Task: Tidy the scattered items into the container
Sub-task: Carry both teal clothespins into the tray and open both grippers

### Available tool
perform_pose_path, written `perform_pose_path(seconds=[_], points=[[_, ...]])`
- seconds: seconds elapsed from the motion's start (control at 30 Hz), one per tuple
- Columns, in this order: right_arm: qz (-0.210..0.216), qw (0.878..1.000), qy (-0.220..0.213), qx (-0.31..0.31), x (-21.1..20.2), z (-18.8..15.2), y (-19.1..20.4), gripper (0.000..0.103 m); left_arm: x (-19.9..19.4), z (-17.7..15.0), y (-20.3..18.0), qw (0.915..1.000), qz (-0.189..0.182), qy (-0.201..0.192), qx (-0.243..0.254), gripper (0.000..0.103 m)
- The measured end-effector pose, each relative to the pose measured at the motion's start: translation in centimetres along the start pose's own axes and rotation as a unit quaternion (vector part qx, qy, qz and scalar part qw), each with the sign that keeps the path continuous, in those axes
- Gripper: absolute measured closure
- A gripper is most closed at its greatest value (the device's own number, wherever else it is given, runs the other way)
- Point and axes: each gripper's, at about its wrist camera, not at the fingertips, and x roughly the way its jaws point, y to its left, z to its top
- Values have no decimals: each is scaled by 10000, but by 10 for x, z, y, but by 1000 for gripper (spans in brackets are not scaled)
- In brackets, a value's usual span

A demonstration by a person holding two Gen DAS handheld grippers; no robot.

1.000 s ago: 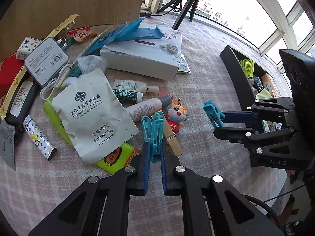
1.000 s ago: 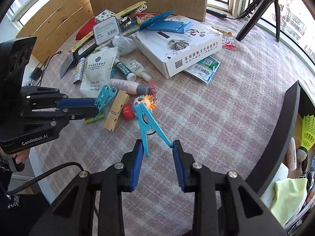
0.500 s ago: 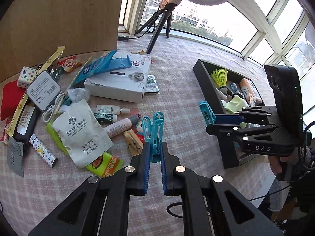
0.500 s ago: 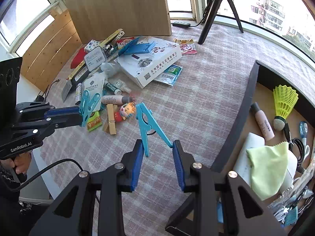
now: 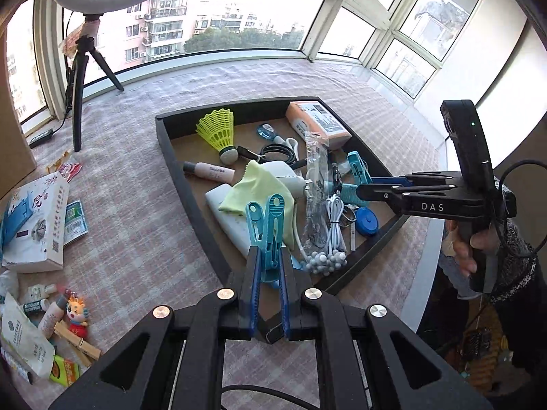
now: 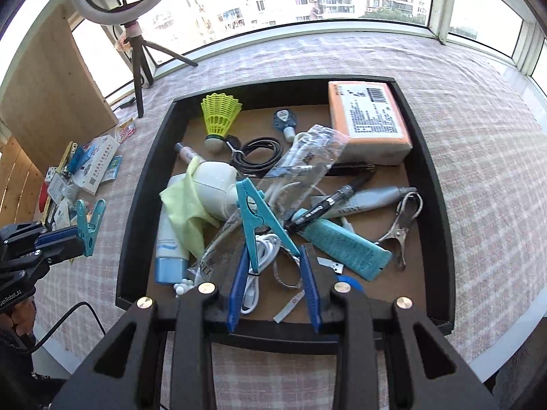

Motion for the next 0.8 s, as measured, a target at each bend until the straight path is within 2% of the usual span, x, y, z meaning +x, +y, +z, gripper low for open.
perform_pose_path(seconds=[0.13,0.2,0.23,0.27,0.3,0.33,0.5,0.8], points=[[-293,9991,-144,281,-12,-1,-29,73,18,19,-33,9994,-159,28,297,94],[-335,9980,-276,450,-17,0,-38,72,23,27,-46,9992,-79,-13,383,92],[-401,9974,-264,528,-18,3,-41,65,26,31,-51,9991,24,-9,415,88],[-483,9967,-254,600,-18,4,-43,61,28,33,-56,9989,117,22,459,70],[-502,9962,-310,635,-21,4,-44,59,27,35,-60,9985,185,-5,512,59],[-472,9962,-365,634,-23,4,-43,59,26,36,-63,9981,249,-76,556,57],[-474,9970,-410,459,-26,8,-29,58,16,37,-67,9966,416,-218,674,57],[-285,9989,-326,189,-19,15,-1,57,4,34,-49,9968,570,-301,467,57]])
